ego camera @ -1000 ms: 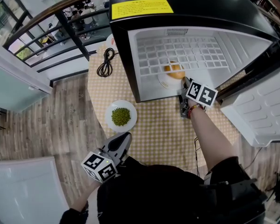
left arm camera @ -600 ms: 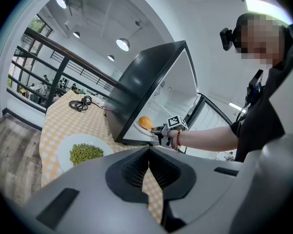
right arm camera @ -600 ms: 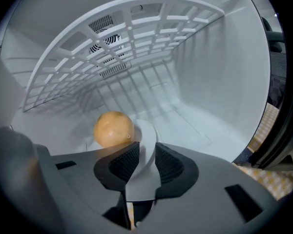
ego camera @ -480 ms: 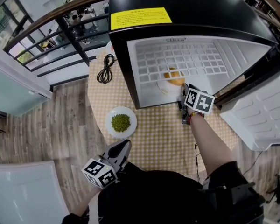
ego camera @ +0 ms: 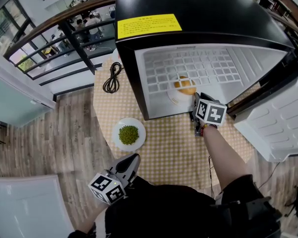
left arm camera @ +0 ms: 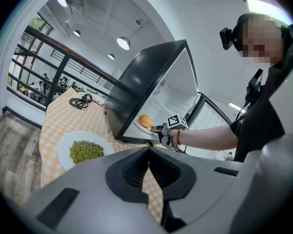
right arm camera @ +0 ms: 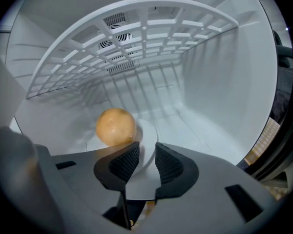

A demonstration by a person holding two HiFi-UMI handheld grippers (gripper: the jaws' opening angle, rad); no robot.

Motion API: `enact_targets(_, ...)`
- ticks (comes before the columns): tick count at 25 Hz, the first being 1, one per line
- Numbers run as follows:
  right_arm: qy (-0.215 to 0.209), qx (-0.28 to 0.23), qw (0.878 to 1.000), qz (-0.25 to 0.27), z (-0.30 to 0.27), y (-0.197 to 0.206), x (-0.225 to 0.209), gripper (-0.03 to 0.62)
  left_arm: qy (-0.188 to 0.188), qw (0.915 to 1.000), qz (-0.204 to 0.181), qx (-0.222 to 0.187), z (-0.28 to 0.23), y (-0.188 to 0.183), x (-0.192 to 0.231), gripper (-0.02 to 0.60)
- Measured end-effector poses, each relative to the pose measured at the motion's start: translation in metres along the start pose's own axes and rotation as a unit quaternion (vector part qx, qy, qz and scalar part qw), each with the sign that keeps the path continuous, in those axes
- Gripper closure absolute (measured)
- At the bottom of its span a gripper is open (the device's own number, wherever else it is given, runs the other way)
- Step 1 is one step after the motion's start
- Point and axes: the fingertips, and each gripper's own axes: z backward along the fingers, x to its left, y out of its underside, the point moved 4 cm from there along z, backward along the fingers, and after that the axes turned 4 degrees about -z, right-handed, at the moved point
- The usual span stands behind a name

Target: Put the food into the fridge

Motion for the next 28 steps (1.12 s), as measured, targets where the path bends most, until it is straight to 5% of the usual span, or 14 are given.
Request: enact_targets(28, -0.017, -0.003, 0.996, 0.084, -0.002, 0.003, 0.004, 0.478, -0.009, 0.9998, 0.016, 0.012, 0.006, 0.012, 0.004, 0.571)
